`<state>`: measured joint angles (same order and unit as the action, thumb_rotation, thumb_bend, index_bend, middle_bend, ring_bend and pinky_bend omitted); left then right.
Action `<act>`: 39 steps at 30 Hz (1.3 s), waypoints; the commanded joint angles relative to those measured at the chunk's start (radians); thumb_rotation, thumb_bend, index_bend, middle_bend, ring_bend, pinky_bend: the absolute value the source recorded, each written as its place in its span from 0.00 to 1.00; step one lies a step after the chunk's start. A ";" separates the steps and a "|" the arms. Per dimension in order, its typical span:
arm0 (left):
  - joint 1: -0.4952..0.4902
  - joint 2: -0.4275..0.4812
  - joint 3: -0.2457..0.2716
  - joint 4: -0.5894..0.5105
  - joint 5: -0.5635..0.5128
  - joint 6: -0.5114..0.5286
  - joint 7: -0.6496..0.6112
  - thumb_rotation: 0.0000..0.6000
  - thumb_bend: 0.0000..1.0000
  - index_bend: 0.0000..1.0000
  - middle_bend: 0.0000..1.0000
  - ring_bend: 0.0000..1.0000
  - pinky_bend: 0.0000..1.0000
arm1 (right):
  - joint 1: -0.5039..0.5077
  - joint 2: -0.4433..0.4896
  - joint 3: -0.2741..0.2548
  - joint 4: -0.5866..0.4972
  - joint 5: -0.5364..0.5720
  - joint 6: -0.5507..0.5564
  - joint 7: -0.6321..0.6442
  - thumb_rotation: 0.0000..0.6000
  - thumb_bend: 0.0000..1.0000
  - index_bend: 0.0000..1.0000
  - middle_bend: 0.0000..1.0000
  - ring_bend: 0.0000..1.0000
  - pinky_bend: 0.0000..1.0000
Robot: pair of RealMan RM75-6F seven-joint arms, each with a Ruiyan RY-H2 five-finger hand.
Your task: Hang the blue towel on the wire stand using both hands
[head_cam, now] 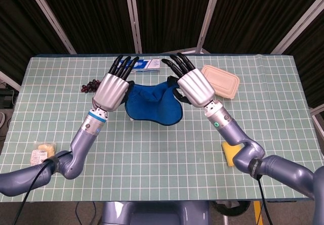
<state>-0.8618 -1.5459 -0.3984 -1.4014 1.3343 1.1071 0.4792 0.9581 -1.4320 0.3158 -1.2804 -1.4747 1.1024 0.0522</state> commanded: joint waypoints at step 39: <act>-0.001 -0.102 0.137 0.400 -0.094 -0.161 -0.290 1.00 0.01 0.00 0.00 0.00 0.00 | 0.028 -0.254 -0.090 0.394 0.060 -0.128 0.136 1.00 0.00 0.12 0.01 0.00 0.00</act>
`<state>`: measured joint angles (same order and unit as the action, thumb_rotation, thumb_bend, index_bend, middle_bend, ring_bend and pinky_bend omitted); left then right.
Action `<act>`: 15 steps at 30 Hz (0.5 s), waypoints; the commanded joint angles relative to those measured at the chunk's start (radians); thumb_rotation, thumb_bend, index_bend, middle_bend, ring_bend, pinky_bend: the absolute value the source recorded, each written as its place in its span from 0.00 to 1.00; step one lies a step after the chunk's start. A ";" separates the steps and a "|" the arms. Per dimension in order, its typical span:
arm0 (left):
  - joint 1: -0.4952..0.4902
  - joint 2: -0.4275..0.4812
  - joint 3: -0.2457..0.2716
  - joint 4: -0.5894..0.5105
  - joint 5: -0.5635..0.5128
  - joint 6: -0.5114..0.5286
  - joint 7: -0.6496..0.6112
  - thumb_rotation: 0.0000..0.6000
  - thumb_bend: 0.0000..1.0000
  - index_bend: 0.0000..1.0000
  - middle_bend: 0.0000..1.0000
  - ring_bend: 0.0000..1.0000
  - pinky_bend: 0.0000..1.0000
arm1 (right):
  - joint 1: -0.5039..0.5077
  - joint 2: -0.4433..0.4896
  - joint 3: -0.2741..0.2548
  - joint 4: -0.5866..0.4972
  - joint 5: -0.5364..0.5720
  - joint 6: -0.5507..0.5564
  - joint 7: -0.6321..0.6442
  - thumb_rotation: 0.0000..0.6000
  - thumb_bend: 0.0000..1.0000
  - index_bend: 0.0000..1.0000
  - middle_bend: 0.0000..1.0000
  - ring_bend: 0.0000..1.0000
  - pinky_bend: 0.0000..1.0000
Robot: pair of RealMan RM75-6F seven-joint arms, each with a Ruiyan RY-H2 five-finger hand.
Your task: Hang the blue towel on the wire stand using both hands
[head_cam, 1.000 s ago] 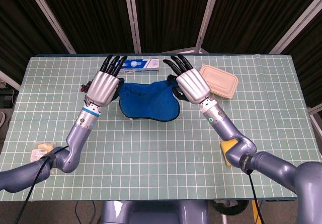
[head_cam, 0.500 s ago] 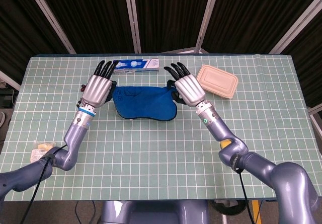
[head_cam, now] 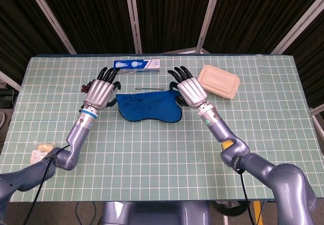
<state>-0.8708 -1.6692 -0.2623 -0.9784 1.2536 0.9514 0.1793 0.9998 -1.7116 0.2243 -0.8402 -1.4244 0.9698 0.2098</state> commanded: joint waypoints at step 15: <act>0.201 0.292 0.053 -0.369 -0.032 0.150 0.045 1.00 0.00 0.00 0.00 0.00 0.00 | -0.212 0.282 -0.057 -0.486 -0.027 0.206 -0.185 1.00 0.00 0.07 0.00 0.00 0.00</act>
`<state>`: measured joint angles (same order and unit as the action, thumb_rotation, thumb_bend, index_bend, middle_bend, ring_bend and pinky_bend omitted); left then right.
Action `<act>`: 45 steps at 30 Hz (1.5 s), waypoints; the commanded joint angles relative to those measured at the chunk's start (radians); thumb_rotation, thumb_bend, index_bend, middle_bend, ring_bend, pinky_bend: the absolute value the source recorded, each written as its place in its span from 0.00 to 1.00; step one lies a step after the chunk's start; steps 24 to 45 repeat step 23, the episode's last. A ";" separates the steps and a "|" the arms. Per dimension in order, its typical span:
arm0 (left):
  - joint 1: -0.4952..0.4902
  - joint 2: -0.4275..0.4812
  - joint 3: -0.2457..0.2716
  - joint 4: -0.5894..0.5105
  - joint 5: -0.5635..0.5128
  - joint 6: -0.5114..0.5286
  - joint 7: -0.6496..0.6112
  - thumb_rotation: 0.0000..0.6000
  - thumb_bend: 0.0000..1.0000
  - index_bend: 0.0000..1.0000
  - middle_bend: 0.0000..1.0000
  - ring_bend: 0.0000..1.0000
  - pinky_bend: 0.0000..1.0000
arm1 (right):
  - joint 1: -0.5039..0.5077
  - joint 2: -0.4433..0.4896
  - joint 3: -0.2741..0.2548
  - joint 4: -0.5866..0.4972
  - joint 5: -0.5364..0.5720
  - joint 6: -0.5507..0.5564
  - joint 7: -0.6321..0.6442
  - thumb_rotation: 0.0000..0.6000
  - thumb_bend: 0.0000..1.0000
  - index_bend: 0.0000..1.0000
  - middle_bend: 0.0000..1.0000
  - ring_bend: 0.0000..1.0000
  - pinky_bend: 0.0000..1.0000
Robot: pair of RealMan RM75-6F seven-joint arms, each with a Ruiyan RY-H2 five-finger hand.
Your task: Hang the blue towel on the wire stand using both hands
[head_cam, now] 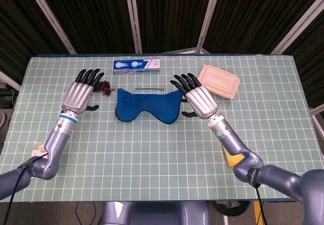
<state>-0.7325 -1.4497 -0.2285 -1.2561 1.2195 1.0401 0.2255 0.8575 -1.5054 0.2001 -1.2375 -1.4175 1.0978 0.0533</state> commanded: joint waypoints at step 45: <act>0.479 0.312 0.244 -0.553 0.181 0.503 0.112 1.00 0.00 0.00 0.00 0.00 0.00 | -0.606 0.332 -0.245 -0.355 -0.119 0.572 -0.048 1.00 0.00 0.00 0.00 0.00 0.00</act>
